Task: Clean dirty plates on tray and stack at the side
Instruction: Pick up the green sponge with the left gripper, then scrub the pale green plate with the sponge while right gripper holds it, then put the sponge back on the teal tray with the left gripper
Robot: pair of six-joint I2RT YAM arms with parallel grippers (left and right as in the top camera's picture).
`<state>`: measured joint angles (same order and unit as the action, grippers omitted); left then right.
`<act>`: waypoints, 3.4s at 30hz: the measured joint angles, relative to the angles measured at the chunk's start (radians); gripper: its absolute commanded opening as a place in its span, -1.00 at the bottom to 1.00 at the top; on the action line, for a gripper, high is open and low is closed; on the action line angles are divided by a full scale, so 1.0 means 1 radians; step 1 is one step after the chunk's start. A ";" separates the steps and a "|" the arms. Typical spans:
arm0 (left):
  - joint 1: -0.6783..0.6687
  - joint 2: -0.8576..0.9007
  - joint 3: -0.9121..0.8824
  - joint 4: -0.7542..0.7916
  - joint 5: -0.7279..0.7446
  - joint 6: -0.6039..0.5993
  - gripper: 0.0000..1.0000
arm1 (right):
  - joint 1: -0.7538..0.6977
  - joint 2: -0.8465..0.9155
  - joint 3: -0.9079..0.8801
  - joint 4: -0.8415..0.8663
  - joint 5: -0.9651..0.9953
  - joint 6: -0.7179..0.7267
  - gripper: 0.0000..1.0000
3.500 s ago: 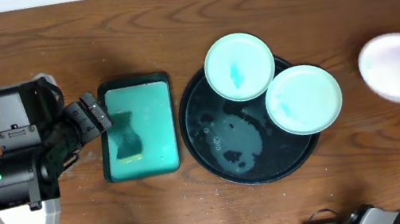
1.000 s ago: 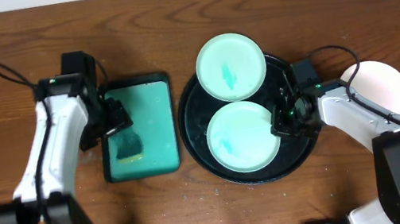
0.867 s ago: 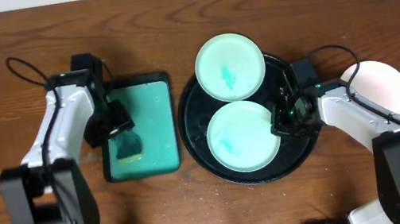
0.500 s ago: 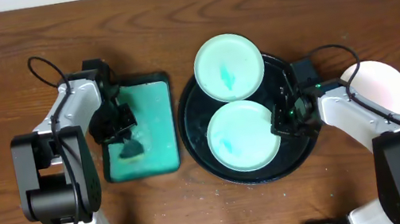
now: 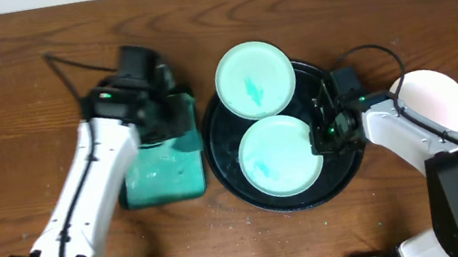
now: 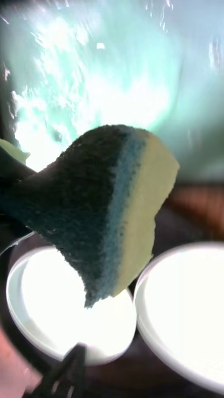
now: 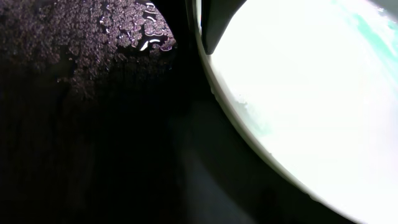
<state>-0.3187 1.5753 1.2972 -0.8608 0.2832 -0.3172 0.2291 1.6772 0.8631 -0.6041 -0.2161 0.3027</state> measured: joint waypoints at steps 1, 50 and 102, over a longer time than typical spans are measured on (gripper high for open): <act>-0.014 0.003 0.000 0.010 0.003 -0.010 -0.85 | 0.002 0.000 0.000 0.000 0.003 0.000 -0.98; -0.340 0.563 0.072 0.276 0.521 -0.208 -0.86 | 0.022 -0.002 0.002 0.000 0.023 0.126 -0.98; -0.165 0.223 0.172 -0.084 -0.018 -0.155 -0.85 | 0.023 0.001 0.005 0.005 0.011 0.134 -0.97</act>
<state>-0.4835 1.7981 1.4693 -0.9451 0.2649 -0.4721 0.2520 1.6779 0.8677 -0.5987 -0.2050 0.4370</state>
